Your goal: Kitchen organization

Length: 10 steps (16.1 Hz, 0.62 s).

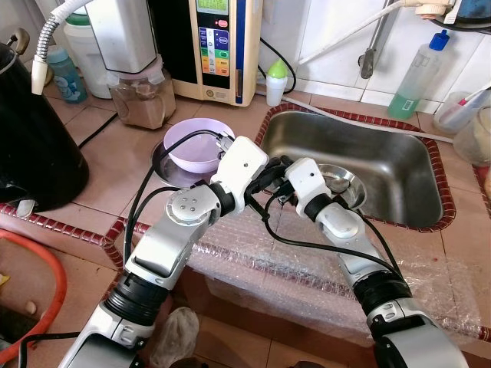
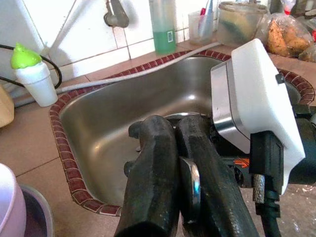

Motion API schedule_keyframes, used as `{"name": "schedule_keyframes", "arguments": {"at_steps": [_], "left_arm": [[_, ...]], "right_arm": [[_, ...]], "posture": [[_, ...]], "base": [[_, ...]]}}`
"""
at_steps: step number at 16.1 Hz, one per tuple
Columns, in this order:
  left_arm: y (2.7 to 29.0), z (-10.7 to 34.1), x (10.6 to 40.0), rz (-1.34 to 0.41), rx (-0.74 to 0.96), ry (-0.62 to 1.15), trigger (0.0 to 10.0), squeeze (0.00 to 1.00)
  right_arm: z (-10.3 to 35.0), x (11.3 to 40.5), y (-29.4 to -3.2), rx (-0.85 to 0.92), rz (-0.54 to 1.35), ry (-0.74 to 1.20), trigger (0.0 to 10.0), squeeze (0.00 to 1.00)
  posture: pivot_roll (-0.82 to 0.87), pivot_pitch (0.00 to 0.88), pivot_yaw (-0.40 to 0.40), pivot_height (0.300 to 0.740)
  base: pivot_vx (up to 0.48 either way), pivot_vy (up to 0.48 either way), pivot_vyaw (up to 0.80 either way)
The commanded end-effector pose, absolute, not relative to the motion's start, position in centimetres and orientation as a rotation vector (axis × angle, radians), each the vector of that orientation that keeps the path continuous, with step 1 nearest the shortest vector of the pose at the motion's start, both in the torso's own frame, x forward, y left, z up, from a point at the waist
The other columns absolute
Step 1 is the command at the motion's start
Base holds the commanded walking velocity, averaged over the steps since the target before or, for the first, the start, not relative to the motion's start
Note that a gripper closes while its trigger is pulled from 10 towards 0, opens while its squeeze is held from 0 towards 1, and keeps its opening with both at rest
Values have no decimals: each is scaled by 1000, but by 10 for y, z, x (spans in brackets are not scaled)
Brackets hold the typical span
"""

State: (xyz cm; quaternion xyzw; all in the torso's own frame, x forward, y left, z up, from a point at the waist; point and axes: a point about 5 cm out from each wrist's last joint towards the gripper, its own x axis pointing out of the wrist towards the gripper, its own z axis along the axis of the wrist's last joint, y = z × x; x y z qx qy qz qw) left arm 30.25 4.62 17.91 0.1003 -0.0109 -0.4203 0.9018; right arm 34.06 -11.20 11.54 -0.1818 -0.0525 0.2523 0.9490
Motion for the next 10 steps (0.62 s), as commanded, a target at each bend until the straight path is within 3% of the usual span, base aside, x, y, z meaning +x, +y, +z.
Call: {"name": "schedule_keyframes", "arguments": {"at_steps": [1,8,9,10], "left_arm": [[50,180,303,-853,211,-39,0,0],[55,176,306,-824,231,-41,0,0],[56,176,307,-816,228,-39,3451,0],[58,175,308,-806,207,-31,10000,1000]], "right_arm": [[121,348,-123,-289,444,-91,0,0],[129,360,-133,-307,390,-85,0,0],[130,362,-134,-311,383,-85,0,0],[130,364,-138,-318,364,-77,0,0]], "posture": [[0,0,3,740],[7,0,1,740],[7,0,1,740],[7,0,1,740]], "base": [[0,0,0],[0,0,0],[0,0,0],[0,0,0]]}}
